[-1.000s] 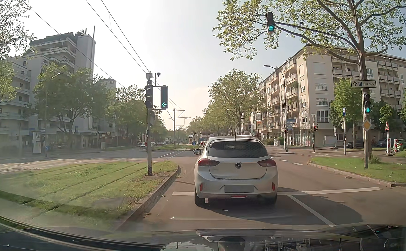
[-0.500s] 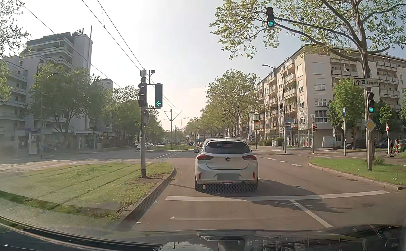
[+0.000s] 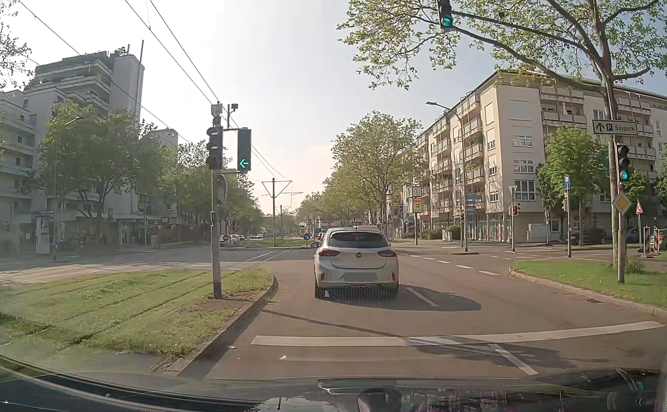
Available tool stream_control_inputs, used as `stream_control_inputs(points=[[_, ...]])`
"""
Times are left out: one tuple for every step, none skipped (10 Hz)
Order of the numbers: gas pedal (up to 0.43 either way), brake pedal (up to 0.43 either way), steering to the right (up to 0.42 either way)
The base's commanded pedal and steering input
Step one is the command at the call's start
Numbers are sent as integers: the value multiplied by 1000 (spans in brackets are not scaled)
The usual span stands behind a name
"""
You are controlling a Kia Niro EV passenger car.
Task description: Follow the waypoints while adhering to traffic rules and regulations
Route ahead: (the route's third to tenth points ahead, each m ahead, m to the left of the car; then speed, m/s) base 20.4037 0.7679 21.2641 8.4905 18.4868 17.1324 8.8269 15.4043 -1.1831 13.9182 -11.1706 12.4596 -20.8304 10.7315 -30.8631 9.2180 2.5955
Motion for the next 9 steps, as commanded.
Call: stream_control_inputs(points=[[339,0,17],[339,0,10],[331,0,5],[311,0,5],[299,0,5],[280,0,4],[260,0,3],[248,0,2],[240,0,2]])
